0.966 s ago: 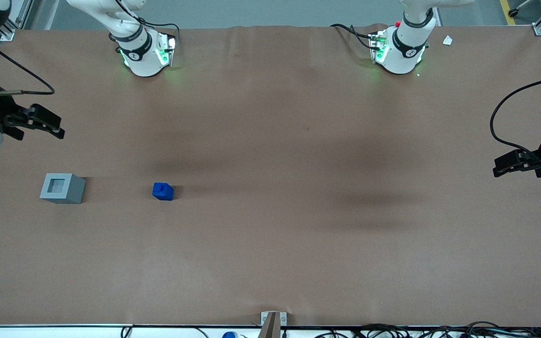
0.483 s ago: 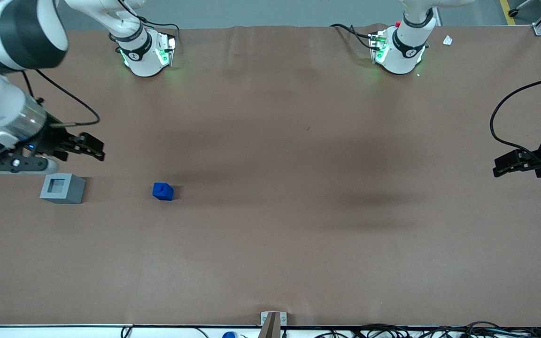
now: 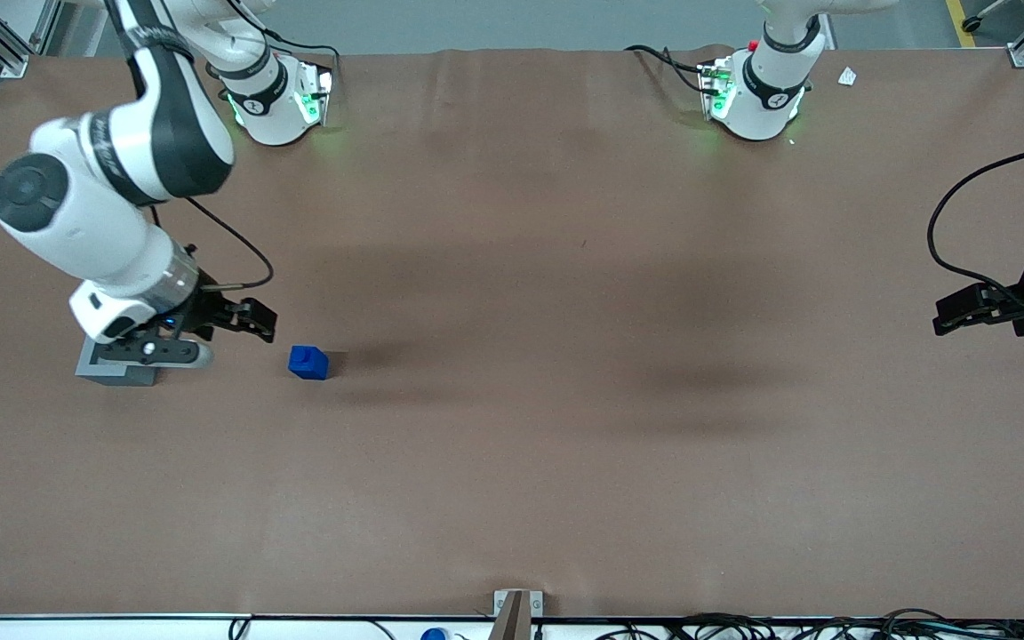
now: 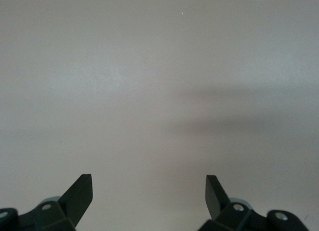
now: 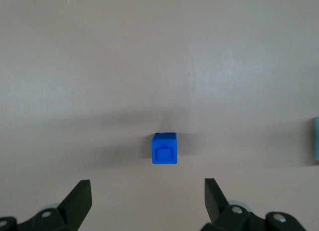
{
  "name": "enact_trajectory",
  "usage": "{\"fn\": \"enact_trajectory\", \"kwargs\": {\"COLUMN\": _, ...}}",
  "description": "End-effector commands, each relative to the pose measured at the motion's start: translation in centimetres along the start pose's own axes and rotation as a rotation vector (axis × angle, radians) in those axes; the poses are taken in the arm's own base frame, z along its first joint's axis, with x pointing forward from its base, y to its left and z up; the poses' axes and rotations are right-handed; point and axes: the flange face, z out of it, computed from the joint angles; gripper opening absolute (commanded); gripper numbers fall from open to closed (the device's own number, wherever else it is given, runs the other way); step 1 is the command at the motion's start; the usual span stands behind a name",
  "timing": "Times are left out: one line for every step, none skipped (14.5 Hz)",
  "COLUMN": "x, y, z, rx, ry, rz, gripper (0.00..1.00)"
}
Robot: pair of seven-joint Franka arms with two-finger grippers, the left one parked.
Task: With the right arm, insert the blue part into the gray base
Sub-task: 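Move the open right gripper over the blue block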
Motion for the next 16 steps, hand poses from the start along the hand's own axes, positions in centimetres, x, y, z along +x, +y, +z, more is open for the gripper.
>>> {"fn": "enact_trajectory", "kwargs": {"x": -0.8, "y": -0.4, "z": 1.9, "rx": 0.005, "ry": -0.006, "rz": 0.032, "gripper": 1.00}}
{"fn": "enact_trajectory", "kwargs": {"x": -0.8, "y": -0.5, "z": 2.5, "rx": 0.005, "ry": -0.006, "rz": 0.032, "gripper": 1.00}}
{"fn": "enact_trajectory", "kwargs": {"x": -0.7, "y": -0.5, "z": 3.2, "rx": 0.006, "ry": -0.007, "rz": 0.033, "gripper": 1.00}}
{"fn": "enact_trajectory", "kwargs": {"x": -0.8, "y": -0.5, "z": 3.9, "rx": 0.007, "ry": -0.004, "rz": 0.032, "gripper": 1.00}}
{"fn": "enact_trajectory", "kwargs": {"x": -0.7, "y": -0.4, "z": 5.1, "rx": 0.007, "ry": -0.004, "rz": 0.035, "gripper": 1.00}}
{"fn": "enact_trajectory", "kwargs": {"x": -0.6, "y": -0.3, "z": 6.0, "rx": 0.008, "ry": -0.004, "rz": 0.036, "gripper": 1.00}}
{"fn": "enact_trajectory", "kwargs": {"x": -0.5, "y": -0.2, "z": 7.1, "rx": 0.005, "ry": -0.016, "rz": 0.039, "gripper": 1.00}}
{"fn": "enact_trajectory", "kwargs": {"x": -0.4, "y": -0.2, "z": 7.8, "rx": 0.005, "ry": -0.017, "rz": 0.039, "gripper": 1.00}}
{"fn": "enact_trajectory", "kwargs": {"x": -0.3, "y": -0.2, "z": 8.4, "rx": 0.007, "ry": -0.015, "rz": 0.040, "gripper": 1.00}}
{"fn": "enact_trajectory", "kwargs": {"x": -0.3, "y": -0.1, "z": 9.2, "rx": 0.005, "ry": -0.023, "rz": 0.048, "gripper": 1.00}}
{"fn": "enact_trajectory", "kwargs": {"x": -0.2, "y": -0.1, "z": 9.8, "rx": 0.003, "ry": -0.026, "rz": 0.069, "gripper": 1.00}}
{"fn": "enact_trajectory", "kwargs": {"x": -0.2, "y": -0.3, "z": 10.1, "rx": 0.002, "ry": -0.024, "rz": 0.071, "gripper": 1.00}}
{"fn": "enact_trajectory", "kwargs": {"x": -0.3, "y": -0.5, "z": 10.6, "rx": 0.000, "ry": -0.027, "rz": 0.069, "gripper": 1.00}}
{"fn": "enact_trajectory", "kwargs": {"x": -0.4, "y": -0.4, "z": 11.3, "rx": -0.004, "ry": -0.032, "rz": 0.067, "gripper": 1.00}}
{"fn": "enact_trajectory", "kwargs": {"x": -0.3, "y": -0.4, "z": 12.1, "rx": -0.004, "ry": -0.028, "rz": 0.064, "gripper": 1.00}}
{"fn": "enact_trajectory", "kwargs": {"x": -0.6, "y": 0.0, "z": 13.2, "rx": -0.007, "ry": -0.031, "rz": 0.067, "gripper": 1.00}}
